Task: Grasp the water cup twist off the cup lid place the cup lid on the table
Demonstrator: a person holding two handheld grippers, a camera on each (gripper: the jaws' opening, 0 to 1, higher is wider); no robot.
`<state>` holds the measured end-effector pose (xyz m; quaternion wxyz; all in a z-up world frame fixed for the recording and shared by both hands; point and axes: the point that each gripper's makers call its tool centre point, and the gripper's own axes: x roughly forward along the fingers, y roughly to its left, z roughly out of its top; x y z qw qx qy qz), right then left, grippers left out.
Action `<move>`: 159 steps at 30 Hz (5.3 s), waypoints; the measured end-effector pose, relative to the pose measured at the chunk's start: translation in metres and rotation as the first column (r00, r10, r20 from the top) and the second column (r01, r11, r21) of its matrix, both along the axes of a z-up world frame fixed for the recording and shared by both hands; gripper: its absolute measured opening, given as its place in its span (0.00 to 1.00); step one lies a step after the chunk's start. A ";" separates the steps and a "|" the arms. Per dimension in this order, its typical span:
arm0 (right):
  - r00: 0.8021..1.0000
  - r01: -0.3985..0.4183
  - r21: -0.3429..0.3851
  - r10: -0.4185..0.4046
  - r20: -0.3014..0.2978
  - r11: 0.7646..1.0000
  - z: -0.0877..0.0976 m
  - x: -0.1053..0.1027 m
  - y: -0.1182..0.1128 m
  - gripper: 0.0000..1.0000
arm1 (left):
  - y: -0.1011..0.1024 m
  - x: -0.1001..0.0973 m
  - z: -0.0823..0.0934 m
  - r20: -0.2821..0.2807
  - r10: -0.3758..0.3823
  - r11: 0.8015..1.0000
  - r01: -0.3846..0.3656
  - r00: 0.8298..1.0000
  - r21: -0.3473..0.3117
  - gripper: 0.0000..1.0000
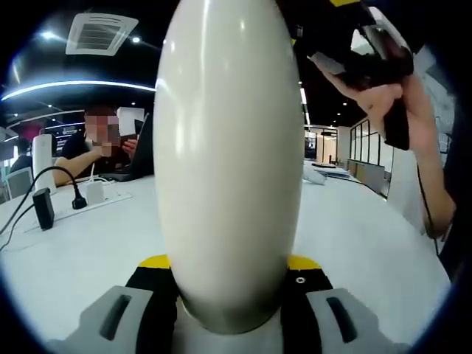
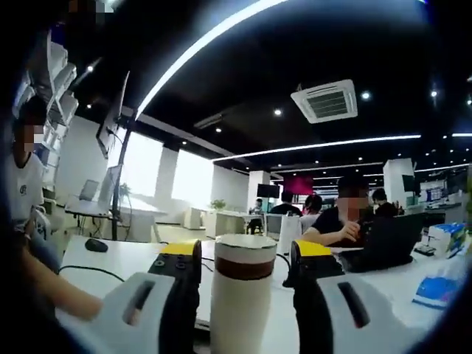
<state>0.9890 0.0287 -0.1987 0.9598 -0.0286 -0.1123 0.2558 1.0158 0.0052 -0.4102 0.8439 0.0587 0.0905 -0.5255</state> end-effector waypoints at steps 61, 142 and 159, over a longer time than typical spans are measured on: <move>0.480 -0.874 0.108 0.877 0.025 0.474 -0.009 0.016 0.012 0.43 | 0.001 0.007 -0.002 0.001 -0.005 1.000 0.005 1.000 -0.001 0.55; 0.832 -0.552 -0.006 0.551 -0.065 0.834 -0.001 0.018 0.013 0.43 | -0.001 0.004 -0.001 -0.001 0.000 1.000 0.000 1.000 0.001 0.55; 0.488 -0.859 0.128 0.868 -0.091 0.496 -0.004 0.014 0.015 0.43 | -0.001 0.006 -0.001 -0.002 -0.008 1.000 0.008 1.000 0.001 0.55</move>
